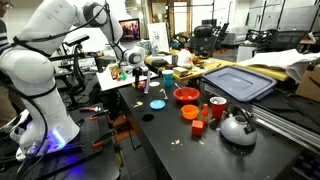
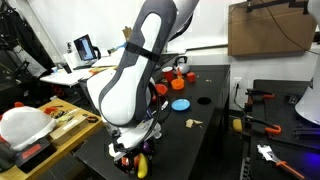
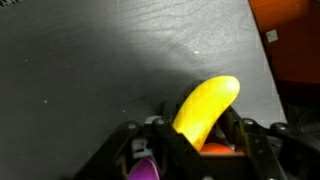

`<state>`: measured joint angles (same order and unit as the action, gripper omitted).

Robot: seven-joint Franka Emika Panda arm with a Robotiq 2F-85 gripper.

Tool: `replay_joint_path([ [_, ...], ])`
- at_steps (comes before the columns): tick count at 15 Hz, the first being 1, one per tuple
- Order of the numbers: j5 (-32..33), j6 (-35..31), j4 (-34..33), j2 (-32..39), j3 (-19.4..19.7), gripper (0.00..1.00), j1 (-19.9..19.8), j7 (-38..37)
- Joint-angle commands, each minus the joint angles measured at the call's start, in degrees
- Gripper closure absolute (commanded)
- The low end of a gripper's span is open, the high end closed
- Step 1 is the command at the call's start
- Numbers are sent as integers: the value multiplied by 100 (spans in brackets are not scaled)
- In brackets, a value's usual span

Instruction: Move the banana to the right

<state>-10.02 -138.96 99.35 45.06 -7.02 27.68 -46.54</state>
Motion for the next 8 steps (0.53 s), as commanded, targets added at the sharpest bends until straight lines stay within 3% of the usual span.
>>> replay_joint_path([
  [1,77,-136,-6,-70,88,79,82,-261],
  [3,93,-196,77,-178,120,94,89,-275],
  [8,132,-365,251,-392,228,93,94,-322],
])
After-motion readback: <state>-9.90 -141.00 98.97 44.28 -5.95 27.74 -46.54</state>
